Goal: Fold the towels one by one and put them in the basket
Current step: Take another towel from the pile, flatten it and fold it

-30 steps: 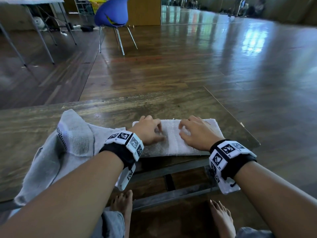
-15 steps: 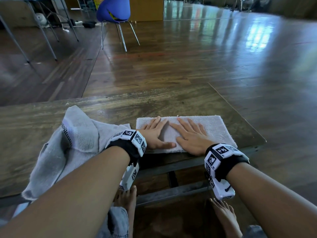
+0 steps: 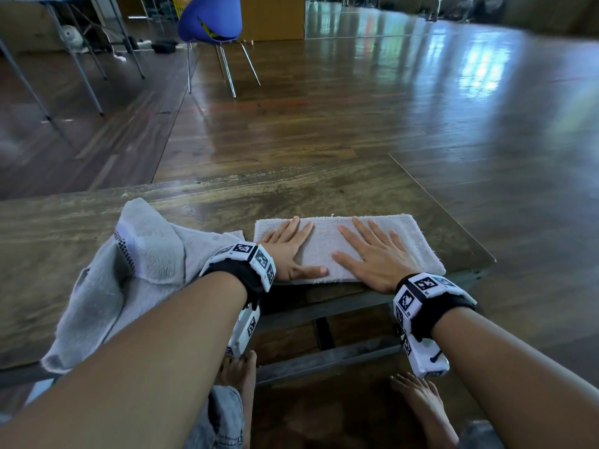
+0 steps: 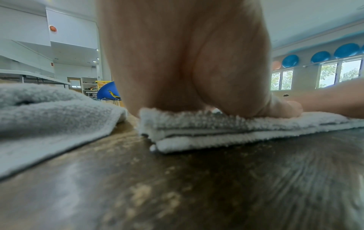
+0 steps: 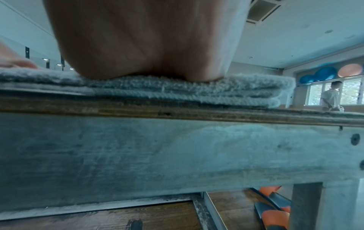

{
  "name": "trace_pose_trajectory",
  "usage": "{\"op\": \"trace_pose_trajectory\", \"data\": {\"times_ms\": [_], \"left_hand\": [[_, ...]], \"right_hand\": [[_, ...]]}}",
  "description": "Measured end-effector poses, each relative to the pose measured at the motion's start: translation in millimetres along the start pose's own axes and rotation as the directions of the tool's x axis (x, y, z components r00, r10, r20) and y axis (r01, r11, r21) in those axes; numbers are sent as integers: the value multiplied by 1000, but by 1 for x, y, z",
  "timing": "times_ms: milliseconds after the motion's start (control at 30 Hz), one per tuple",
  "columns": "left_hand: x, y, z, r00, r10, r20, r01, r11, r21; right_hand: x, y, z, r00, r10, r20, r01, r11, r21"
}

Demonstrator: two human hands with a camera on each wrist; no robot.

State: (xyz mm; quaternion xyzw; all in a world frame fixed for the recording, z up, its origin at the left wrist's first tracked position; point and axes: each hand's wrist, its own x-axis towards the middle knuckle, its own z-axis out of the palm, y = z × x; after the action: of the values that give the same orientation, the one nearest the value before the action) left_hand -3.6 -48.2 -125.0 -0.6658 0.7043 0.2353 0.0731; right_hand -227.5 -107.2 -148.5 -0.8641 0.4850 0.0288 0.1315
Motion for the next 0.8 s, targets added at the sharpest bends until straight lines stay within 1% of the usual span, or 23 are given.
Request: {"op": "trace_pose_trajectory", "data": {"times_ms": [133,267,467,600,633,700,733,767,800], "left_hand": [[1,-4,-2,1000,4,20,-4,1000,3],[1,-8,1,1000,-4,-13,4,1000,26],[0,-15,1,997,-73,-14,74,995,62],[-2,-16,0,990,-137,-27,138,988,70],[-2,-16,-1,990,-138,-30,140,988,73],[-2,-15,-4,991,-128,-46,129,991,28],[-1,-14,-6,990,-125,-68,124,992,-16],[0,-13,-7,987,-126,-101,121,991,-58],[1,-13,-8,982,-135,-132,124,988,-89]], "right_hand": [[-1,17,-5,996,92,-12,-92,996,13],[-6,34,-9,990,144,-10,-144,990,9],[-10,51,-12,976,218,-5,-217,976,32],[-14,50,-13,966,257,7,-257,966,40],[-14,46,-13,964,266,-27,-265,964,24],[-16,35,-16,955,239,-175,-248,968,-32],[-18,29,-17,945,182,-272,-209,975,-73],[-19,23,-18,928,95,-362,-142,984,-107],[-21,17,-20,910,0,-414,-55,991,-122]]}}
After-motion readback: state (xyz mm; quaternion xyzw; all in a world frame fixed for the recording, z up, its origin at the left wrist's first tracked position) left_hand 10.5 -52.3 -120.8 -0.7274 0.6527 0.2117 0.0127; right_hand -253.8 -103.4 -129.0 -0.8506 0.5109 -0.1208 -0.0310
